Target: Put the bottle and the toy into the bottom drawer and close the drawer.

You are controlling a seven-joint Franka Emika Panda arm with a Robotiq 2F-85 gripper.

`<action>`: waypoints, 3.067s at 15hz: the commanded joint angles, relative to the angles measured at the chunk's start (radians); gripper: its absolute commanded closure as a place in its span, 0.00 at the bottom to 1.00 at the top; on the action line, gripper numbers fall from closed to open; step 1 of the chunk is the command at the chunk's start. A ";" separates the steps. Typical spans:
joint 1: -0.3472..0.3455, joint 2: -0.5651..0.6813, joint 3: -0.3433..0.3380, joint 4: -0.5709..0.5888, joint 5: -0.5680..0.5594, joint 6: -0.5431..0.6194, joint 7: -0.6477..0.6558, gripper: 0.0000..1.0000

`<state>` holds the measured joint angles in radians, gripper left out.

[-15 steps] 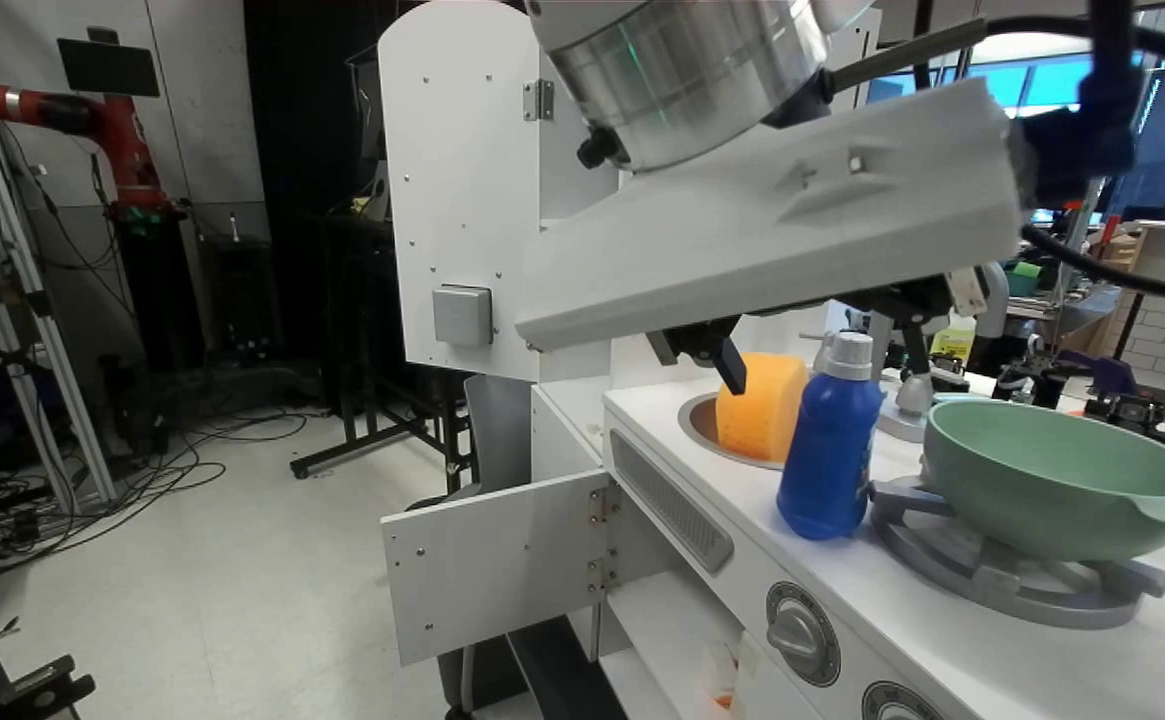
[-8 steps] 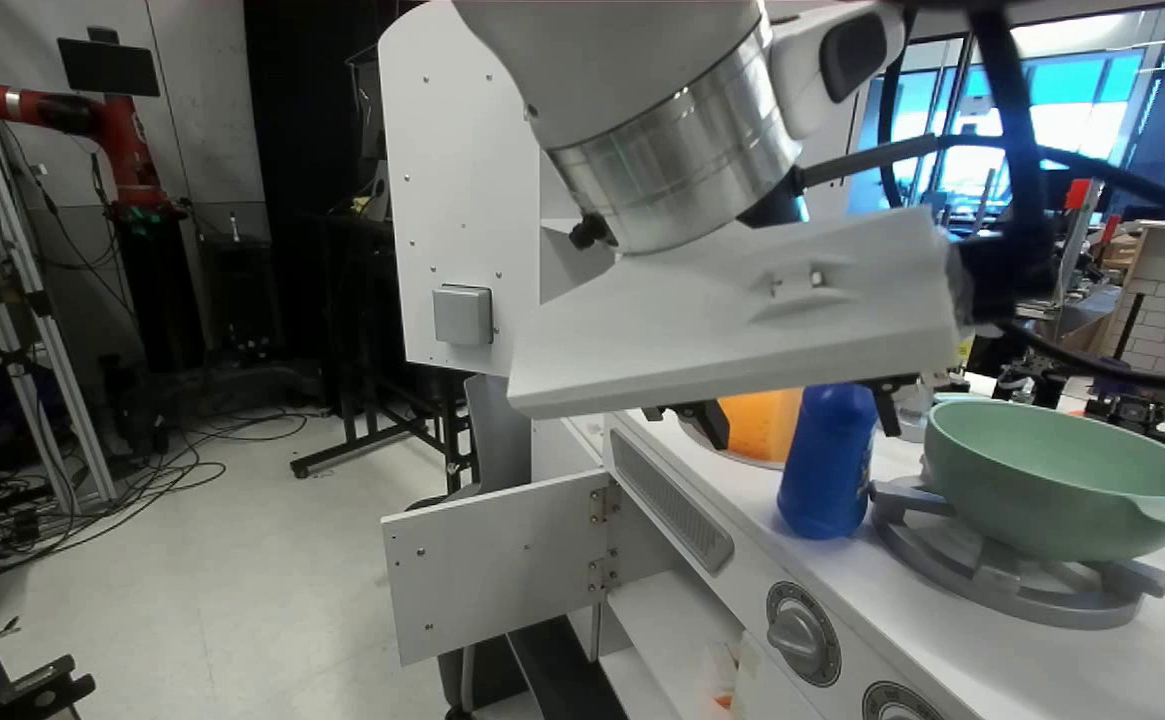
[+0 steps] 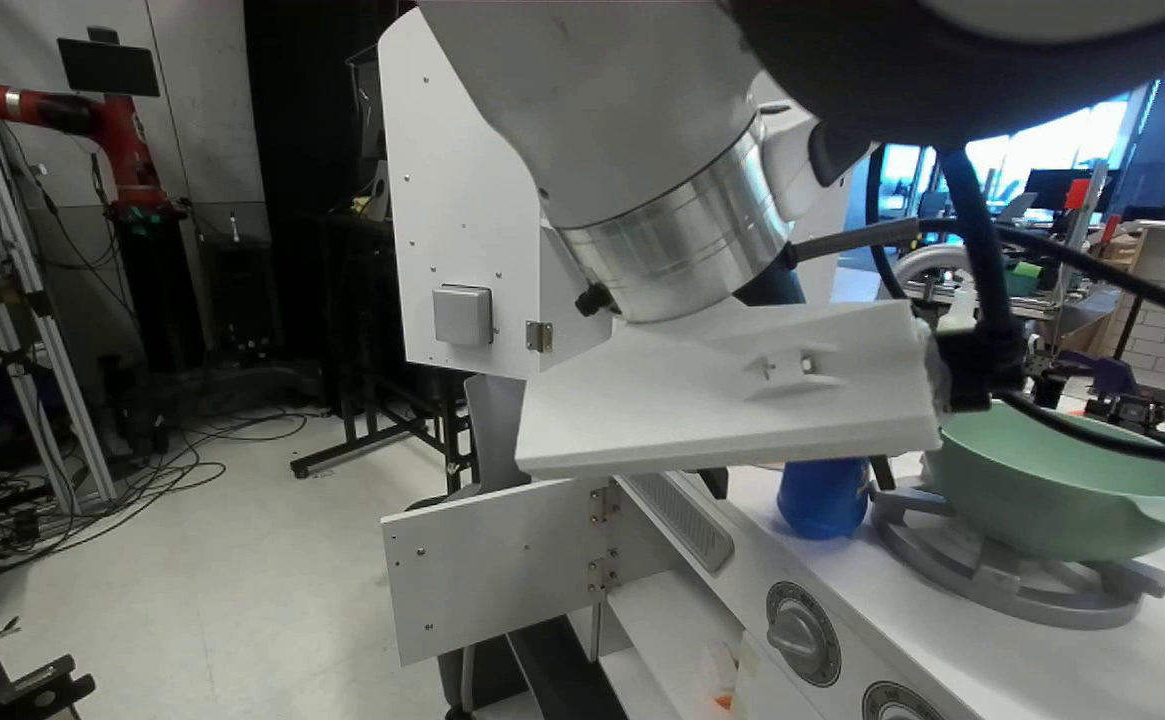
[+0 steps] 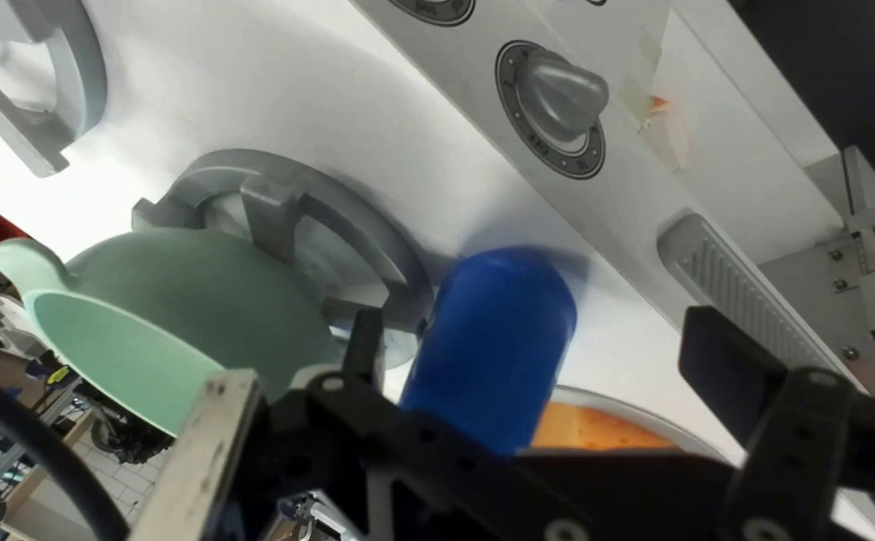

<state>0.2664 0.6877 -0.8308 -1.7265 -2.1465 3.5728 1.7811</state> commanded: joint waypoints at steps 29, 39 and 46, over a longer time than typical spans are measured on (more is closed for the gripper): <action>-0.067 0.117 0.025 0.241 -0.047 0.200 0.099 0.40; -0.094 0.095 0.066 0.263 -0.072 0.190 0.077 0.79; -0.056 -0.133 0.086 0.021 -0.182 0.131 -0.040 0.79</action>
<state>0.2172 0.6921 -0.7540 -1.5957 -2.2616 3.5750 1.8133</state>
